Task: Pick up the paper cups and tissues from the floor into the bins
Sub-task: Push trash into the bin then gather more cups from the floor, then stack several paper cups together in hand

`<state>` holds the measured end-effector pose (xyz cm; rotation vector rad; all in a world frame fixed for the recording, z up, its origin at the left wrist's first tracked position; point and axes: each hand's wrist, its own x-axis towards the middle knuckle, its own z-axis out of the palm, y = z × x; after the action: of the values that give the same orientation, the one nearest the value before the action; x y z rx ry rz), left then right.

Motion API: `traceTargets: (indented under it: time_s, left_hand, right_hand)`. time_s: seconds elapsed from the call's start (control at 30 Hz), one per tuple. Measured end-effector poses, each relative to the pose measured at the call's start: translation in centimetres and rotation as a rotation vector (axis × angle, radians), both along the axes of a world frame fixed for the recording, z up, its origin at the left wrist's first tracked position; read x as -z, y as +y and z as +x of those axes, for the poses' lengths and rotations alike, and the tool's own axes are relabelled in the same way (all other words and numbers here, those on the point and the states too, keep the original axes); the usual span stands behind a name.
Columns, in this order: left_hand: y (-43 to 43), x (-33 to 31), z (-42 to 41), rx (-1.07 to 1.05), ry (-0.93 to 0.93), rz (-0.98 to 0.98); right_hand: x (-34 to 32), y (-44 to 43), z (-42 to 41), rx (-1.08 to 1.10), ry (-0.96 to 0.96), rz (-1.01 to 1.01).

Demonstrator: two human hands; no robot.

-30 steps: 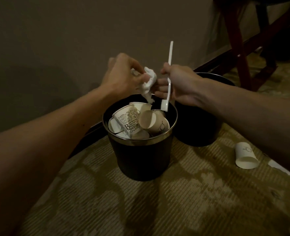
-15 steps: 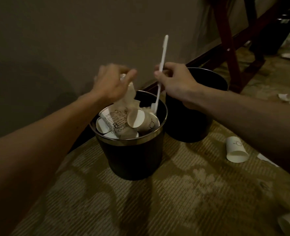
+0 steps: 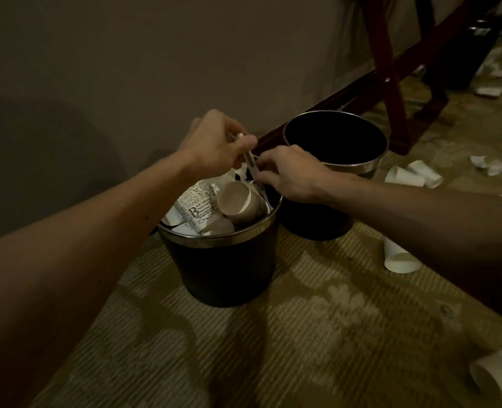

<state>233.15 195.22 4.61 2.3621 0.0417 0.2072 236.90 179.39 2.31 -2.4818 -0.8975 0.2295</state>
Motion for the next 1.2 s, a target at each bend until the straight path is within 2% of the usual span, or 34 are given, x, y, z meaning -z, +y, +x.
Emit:
traceTargets:
  time_s: [0.13,0.27,0.33,0.43,0.5,0.7,0.87,0.93,1.07,1.2]
  left_hand:
    - [-0.2,0.6,0.4,0.05,0.131,0.211]
    - [-1.2,-0.8,0.2,0.12,0.196,0.35]
    - [-2.2,-1.8,0.1,0.121,0.104,0.367]
    - [-5.3,-2.7,-0.2,0.029,-0.162,0.355]
    - [-8.4,-2.7,-0.3,0.098,-0.175,0.301]
    - [-19.5,2.3,-0.6,0.334,-0.034,0.293]
    - [-29.1,10.1,-2.8,0.506,0.199,0.156]
    - [-32.0,13.0,-3.6,0.532,0.322,0.06]
    - [-36.7,17.9,-5.0,0.522,0.522,-0.12]
    - [-39.9,21.5,-5.8,0.452,0.645,-0.236]
  right_hand:
    - [0.2,-0.4,-0.1,-0.02,0.038,-0.099]
    - [-1.0,-1.9,-1.1,0.018,0.002,-0.062]
    - [-2.0,-3.6,-1.5,0.023,-0.017,-0.038]
    - [-3.3,-7.1,-2.3,0.019,-0.007,-0.049]
    - [-3.4,-10.2,-3.1,0.044,-0.023,-0.065]
    - [0.7,-21.7,-5.3,0.2,0.072,-0.162]
    - [8.1,-33.0,-7.9,0.419,0.238,-0.159]
    - [10.9,-36.4,-9.2,0.501,0.31,-0.162]
    - [15.9,-40.7,-11.5,0.604,0.329,-0.206]
    - [19.1,-42.8,-12.9,0.706,0.42,-0.083]
